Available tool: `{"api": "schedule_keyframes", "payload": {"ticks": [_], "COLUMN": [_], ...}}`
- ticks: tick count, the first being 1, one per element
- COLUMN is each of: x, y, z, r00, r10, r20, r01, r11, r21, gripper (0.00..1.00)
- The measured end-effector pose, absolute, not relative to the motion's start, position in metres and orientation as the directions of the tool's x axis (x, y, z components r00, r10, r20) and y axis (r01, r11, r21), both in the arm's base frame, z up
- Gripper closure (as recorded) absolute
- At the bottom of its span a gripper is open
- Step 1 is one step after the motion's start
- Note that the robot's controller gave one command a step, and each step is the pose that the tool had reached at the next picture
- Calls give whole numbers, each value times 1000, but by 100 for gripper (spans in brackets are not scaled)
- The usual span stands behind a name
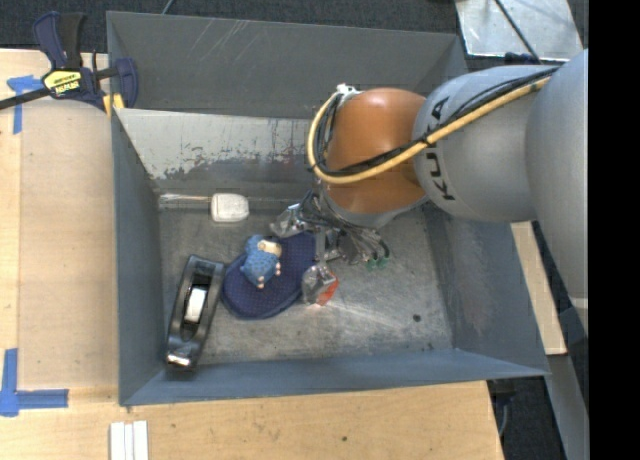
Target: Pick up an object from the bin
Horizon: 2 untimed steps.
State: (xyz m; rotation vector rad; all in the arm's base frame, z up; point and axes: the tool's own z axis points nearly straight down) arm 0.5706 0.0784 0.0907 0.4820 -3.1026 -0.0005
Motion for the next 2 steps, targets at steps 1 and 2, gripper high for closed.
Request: {"api": "schedule_keyframes", "payload": {"ticks": [1, 2], "x": [572, 572], "y": [79, 78], "z": [96, 249], "r00": [-953, -913], "r10": [-302, -408], "r20": [-5, -12], "r01": [-302, -408], "r11": [953, 913], "r21": [0, -4], "gripper": [100, 100]}}
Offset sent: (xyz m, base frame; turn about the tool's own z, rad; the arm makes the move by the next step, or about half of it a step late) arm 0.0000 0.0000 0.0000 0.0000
